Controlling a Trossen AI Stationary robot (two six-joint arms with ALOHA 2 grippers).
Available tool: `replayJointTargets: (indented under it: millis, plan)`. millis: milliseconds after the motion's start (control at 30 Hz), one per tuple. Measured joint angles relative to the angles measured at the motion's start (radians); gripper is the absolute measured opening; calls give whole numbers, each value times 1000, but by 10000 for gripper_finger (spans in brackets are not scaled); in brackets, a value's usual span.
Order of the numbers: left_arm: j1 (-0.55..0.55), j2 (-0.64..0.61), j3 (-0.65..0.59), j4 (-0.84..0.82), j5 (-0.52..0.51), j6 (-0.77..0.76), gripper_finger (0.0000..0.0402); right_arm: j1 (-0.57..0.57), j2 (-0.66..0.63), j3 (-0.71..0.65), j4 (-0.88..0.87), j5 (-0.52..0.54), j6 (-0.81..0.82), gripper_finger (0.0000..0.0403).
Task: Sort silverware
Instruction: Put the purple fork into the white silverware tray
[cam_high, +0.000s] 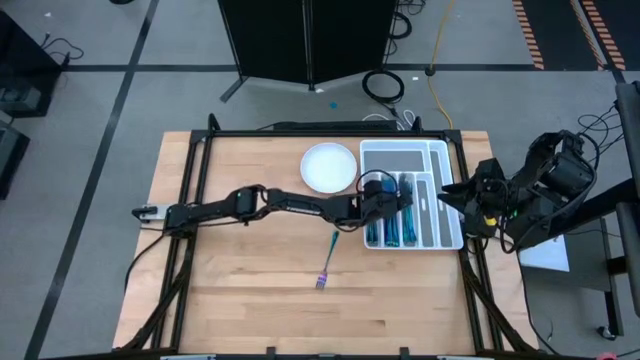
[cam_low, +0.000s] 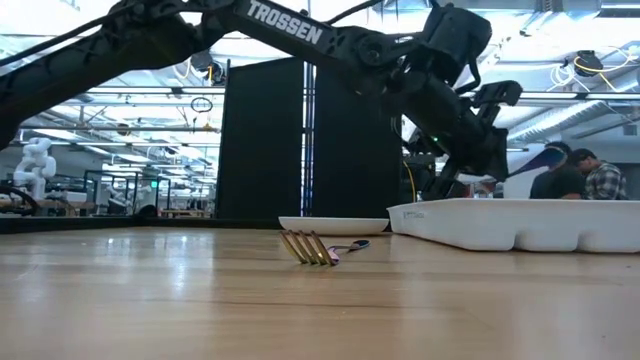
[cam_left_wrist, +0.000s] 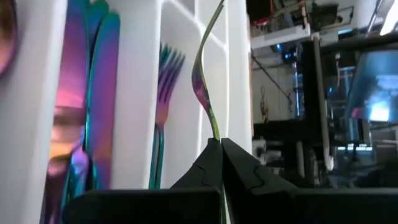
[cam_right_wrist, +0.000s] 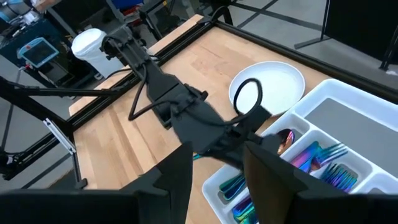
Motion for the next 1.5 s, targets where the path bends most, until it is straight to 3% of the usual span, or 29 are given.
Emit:
replayJointTargets:
  millis: [200,400,867,1133,1333,1500]
  plan:
    - [-2,16,1,10,75,-66,0,0,0,0,3,2,5,132]
    - [-2,32,1,35,81,-109,7,0,1,0,21,5,7,132]
    - [-2,31,1,65,78,-109,66,0,13,0,31,12,7,132]
    - [11,30,1,64,112,-102,70,0,14,0,45,12,1,132]
    - [43,-10,1,191,175,137,70,0,15,0,50,1,0,132]
    - [63,-90,1,75,331,429,70,0,15,0,64,-3,-1,132]
